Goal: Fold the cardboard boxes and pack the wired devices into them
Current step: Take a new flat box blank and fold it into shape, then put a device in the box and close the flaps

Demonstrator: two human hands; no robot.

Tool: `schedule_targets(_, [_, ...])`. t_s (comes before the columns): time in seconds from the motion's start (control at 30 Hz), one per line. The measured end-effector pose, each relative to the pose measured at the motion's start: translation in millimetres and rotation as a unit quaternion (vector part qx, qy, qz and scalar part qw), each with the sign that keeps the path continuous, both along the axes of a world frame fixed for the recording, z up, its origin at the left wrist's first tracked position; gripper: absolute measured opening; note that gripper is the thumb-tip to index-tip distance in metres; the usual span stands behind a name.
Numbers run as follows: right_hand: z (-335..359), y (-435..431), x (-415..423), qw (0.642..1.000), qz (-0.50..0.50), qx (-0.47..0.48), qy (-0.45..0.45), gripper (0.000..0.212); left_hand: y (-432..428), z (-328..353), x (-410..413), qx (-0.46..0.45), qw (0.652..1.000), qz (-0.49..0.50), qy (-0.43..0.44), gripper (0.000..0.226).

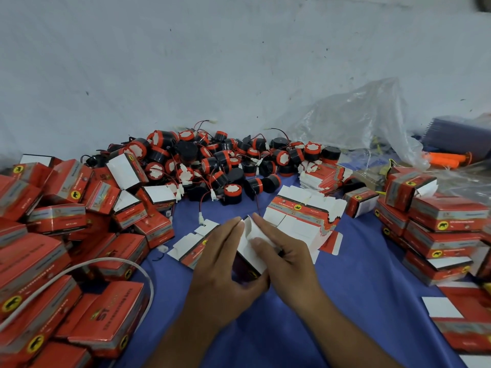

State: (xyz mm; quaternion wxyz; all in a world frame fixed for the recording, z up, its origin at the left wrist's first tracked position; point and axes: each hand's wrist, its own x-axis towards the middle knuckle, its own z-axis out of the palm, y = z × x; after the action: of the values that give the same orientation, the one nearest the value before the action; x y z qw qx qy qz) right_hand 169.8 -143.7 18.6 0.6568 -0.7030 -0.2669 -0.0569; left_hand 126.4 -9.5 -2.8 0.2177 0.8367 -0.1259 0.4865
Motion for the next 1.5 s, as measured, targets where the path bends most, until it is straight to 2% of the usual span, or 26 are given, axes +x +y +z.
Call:
schedule_targets(0.13, [-4,1,-1,0.999,-0.029,-0.002,-0.028,0.044,1,-1,1,0.007,1.000,-0.003,-0.021,0.069])
schedule_targets(0.33, [-6,2,-1,0.999,-0.044,0.012,-0.017,0.048,2,-1,1,0.021,0.999,-0.003,-0.035,0.070])
schedule_targets(0.53, [-1,0,1,0.996,-0.080,0.017,-0.032,0.039,0,4,12,0.054,0.997,-0.010,-0.054,0.073])
schedule_targets(0.73, [15,-10,36,0.988,-0.065,-0.099,-0.100,0.039,-3,9,45,0.081,0.995,0.010,-0.057,0.070])
schedule_targets(0.83, [10,-10,45,0.977,-0.032,-0.164,-0.131,0.040,4,-4,52,0.063,0.998,0.018,-0.022,0.074])
schedule_targets(0.9, [1,-7,43,0.986,-0.014,-0.140,-0.089,0.038,7,-12,50,0.061,0.998,0.024,-0.015,0.078])
schedule_targets(1.0, [-6,-7,43,0.998,0.008,-0.051,0.017,0.033,6,-14,49,0.074,0.996,0.024,-0.042,0.073])
schedule_targets(1.07, [-6,-9,51,0.996,0.028,-0.025,0.086,0.040,4,-13,49,0.085,0.995,0.019,-0.041,0.072])
schedule_targets(1.17, [-2,-18,56,0.975,0.108,0.007,0.192,0.055,1,-10,45,0.072,0.997,-0.002,-0.032,0.072])
schedule_targets(1.27, [1,-20,51,0.983,0.136,-0.062,0.108,0.039,-1,-8,43,0.074,0.997,-0.017,-0.024,0.072])
schedule_targets(1.37, [-1,-15,45,0.993,0.080,-0.073,0.056,0.034,4,-5,42,0.006,0.994,-0.105,0.036,0.082])
schedule_targets(1.43, [-6,-13,47,0.995,0.055,-0.062,0.048,0.036,13,0,43,-0.047,0.980,-0.175,0.080,0.079])
schedule_targets(1.5, [-9,-8,46,0.996,0.020,-0.087,0.013,0.049,26,6,47,-0.086,0.968,-0.209,0.110,0.072])
